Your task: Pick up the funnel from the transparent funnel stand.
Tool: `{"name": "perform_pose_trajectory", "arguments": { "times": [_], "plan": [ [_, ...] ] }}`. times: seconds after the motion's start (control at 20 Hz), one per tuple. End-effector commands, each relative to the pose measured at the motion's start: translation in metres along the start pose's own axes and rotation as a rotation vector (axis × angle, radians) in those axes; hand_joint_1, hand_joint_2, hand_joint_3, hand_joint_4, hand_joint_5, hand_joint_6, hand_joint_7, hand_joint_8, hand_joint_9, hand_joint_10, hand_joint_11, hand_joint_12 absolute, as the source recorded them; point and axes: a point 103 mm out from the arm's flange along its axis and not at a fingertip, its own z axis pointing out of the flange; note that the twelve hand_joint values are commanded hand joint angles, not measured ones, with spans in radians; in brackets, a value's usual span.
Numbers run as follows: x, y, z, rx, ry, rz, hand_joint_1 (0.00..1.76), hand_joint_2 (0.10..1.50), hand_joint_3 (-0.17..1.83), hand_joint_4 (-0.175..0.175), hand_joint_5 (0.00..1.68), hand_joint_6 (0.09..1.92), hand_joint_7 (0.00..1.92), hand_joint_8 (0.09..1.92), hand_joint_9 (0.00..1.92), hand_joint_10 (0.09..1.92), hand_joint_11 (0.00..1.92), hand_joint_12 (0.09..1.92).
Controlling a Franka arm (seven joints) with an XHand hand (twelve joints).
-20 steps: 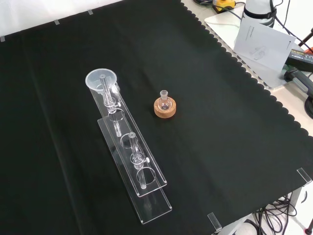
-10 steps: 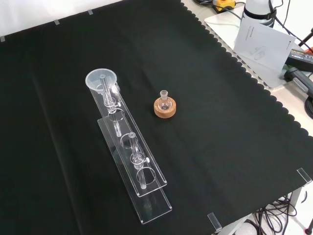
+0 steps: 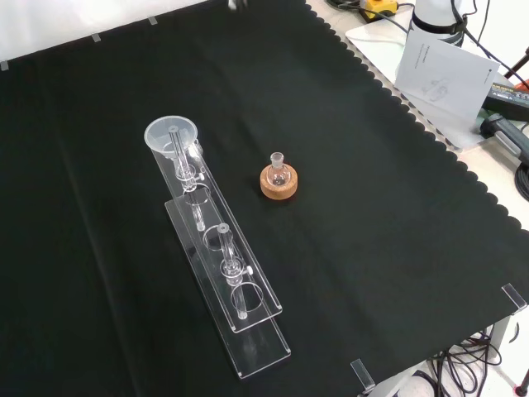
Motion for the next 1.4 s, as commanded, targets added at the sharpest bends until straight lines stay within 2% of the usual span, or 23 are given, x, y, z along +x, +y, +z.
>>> {"name": "perform_pose_trajectory", "arguments": {
  "times": [0.05, 0.4, 0.5, 0.85, 1.0, 1.2, 1.3, 1.4],
  "plan": [
    [0.030, 0.051, 0.013, 0.029, -0.007, -0.106, 0.40, 1.01, 0.26, 0.018, 0.30, 0.09, 0.17, 0.54, 0.30, 0.67, 0.07, 1.41],
    [0.046, 0.079, 0.032, 0.150, -0.013, -0.141, 0.47, 0.91, 0.26, 0.011, 0.21, 0.09, 0.05, 0.59, 0.22, 0.70, 0.06, 1.47],
    [0.052, 0.084, 0.039, 0.184, -0.011, -0.163, 0.47, 0.89, 0.26, 0.011, 0.19, 0.09, 0.02, 0.60, 0.19, 0.71, 0.07, 1.49],
    [0.066, 0.098, 0.057, 0.261, -0.025, -0.190, 0.52, 0.77, 0.25, 0.013, 0.14, 0.09, 0.00, 0.49, 0.13, 0.76, 0.10, 1.54],
    [0.075, 0.102, 0.063, 0.295, -0.049, -0.189, 0.53, 0.76, 0.24, 0.007, 0.12, 0.09, 0.00, 0.46, 0.12, 0.77, 0.10, 1.55],
    [0.085, 0.108, 0.070, 0.313, -0.089, -0.177, 0.55, 0.74, 0.24, -0.005, 0.12, 0.09, 0.00, 0.44, 0.12, 0.78, 0.11, 1.55],
    [0.088, 0.113, 0.073, 0.323, -0.137, -0.159, 0.58, 0.73, 0.24, -0.011, 0.11, 0.09, 0.00, 0.44, 0.12, 0.79, 0.12, 1.55],
    [0.087, 0.116, 0.075, 0.319, -0.148, -0.153, 0.61, 0.73, 0.24, -0.016, 0.09, 0.09, 0.00, 0.41, 0.12, 0.79, 0.12, 1.55]
  ]
}}
